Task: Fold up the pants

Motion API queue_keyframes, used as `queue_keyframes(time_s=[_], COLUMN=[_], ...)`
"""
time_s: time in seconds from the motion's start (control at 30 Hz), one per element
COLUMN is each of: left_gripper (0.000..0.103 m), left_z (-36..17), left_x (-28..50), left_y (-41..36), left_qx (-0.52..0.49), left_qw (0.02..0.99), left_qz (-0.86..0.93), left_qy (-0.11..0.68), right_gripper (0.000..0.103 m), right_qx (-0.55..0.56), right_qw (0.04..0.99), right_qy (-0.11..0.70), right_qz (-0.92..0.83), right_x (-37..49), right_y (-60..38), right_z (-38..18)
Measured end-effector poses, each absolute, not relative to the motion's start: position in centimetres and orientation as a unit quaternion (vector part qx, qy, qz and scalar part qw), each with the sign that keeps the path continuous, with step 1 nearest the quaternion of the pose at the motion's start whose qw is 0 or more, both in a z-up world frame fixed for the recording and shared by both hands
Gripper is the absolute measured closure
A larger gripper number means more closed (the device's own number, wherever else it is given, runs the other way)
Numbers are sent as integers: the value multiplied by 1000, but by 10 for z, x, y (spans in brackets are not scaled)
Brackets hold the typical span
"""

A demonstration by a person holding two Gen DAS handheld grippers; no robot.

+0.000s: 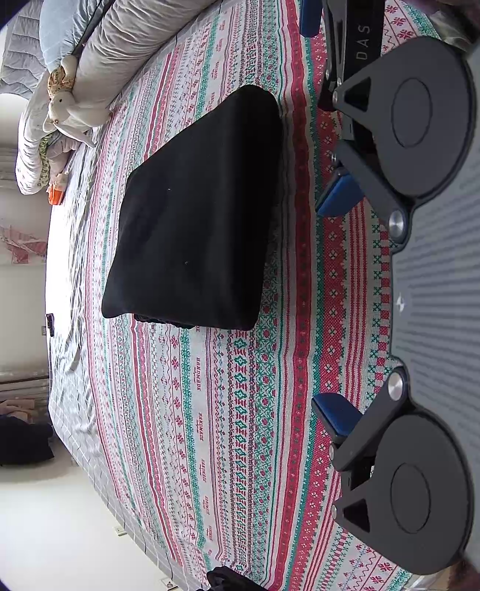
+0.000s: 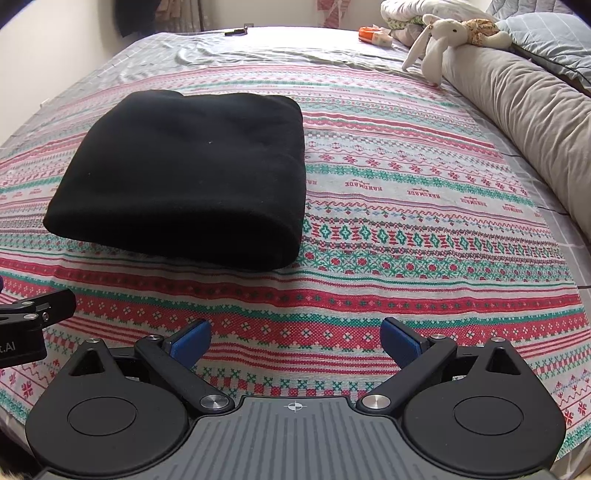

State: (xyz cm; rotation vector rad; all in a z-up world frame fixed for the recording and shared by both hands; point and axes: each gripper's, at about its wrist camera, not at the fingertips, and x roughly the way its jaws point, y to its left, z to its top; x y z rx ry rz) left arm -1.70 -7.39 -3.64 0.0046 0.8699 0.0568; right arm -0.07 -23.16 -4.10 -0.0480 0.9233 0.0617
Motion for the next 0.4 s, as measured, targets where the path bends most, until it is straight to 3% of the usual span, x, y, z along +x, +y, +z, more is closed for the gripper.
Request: queue_keyframes(time_s=[0.4], left_gripper=[0], left_z=[-38], left_x=[-16], left_y=[-72], left_qx=[-19], left_qw=[900], left_qz=[20], left_qy=[436], right_gripper=[4], right_qx=[-18], right_qw=[895], right_qy=[444], right_qz=[30], right_x=[1], right_y=[-233], right_z=[-42])
